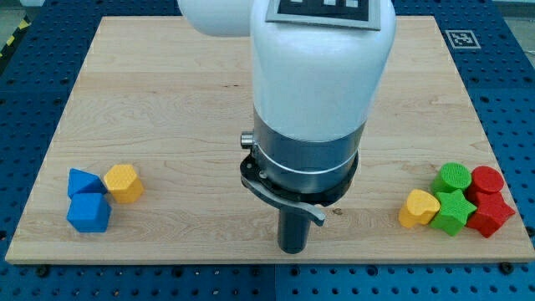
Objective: Move your arm to the bottom left
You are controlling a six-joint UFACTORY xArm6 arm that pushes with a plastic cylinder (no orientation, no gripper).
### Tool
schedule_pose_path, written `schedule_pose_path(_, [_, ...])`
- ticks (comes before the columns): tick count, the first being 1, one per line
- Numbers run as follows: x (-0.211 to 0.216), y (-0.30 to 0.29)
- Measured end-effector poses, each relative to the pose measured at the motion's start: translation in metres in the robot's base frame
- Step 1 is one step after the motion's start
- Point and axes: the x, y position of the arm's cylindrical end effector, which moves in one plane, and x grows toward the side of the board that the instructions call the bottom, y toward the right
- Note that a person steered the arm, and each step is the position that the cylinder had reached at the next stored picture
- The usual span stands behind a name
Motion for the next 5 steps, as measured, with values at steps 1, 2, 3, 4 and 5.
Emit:
schedule_pose_path(1, [0.001, -0.007])
schedule_pose_path(2, [0.007, -0.038])
schedule_pose_path(3, [0.007, -0.07])
schedule_pose_path(4, [0.007, -0.097])
schedule_pose_path(5, [0.005, -0.165])
